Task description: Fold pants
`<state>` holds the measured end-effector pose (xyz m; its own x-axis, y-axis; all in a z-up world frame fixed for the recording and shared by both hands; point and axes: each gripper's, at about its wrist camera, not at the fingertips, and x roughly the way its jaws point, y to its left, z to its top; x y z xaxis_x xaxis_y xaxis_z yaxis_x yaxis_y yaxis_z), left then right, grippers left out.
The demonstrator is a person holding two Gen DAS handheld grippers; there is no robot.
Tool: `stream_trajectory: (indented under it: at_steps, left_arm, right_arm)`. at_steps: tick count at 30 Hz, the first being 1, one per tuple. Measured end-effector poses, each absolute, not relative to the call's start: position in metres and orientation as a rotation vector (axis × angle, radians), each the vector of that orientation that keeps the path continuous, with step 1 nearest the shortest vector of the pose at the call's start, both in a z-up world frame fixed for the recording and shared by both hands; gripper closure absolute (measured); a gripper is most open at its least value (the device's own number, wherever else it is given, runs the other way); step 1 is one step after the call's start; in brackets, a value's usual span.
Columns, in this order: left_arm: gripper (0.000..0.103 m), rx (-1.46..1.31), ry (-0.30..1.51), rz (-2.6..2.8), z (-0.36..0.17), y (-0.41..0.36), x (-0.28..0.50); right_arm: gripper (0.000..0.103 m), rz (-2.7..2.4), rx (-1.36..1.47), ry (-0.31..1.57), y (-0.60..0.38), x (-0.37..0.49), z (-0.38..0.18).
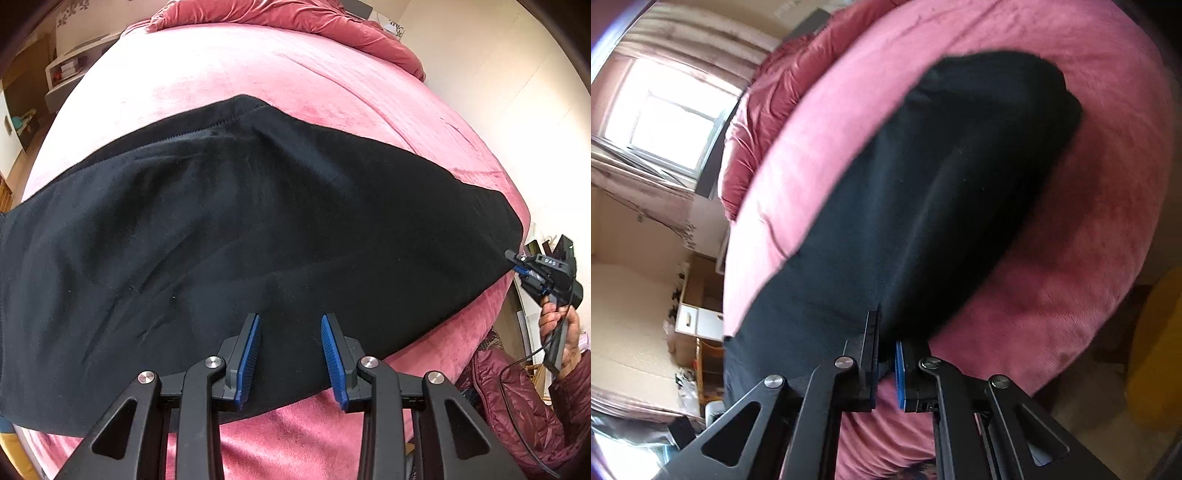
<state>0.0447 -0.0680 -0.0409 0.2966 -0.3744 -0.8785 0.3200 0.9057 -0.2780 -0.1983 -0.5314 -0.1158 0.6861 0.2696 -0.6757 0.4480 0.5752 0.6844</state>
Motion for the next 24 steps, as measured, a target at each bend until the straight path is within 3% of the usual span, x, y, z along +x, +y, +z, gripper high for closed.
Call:
stream_trajectory:
  at_steps: [3, 5, 12, 13, 16, 24]
  left_arm:
    - [0.069, -0.037, 1.180, -0.465, -0.041, -0.069, 0.048]
    - [0.069, -0.034, 1.181, -0.463, -0.041, -0.070, 0.049]
    - [0.069, -0.031, 1.179, -0.449, -0.047, -0.076, 0.049]
    - [0.069, -0.029, 1.178, -0.449, -0.047, -0.077, 0.048]
    - [0.069, -0.029, 1.174, -0.439, -0.048, -0.078, 0.048]
    - [0.069, -0.034, 1.154, -0.372, -0.054, -0.079, 0.046]
  right_arm:
    - [0.085, -0.118, 1.034, 0.816, -0.540, -0.198, -0.123]
    - [0.072, -0.160, 1.034, 0.774, -0.552, -0.197, -0.119]
    - [0.070, -0.359, 1.073, 0.667, -0.620, -0.204, -0.109]
    - [0.070, -0.396, 1.073, 0.654, -0.629, -0.205, -0.108]
    - [0.095, -0.459, 1.062, 0.644, -0.649, -0.203, -0.105]
    - [0.097, -0.586, 0.940, 0.764, -0.651, -0.186, -0.111]
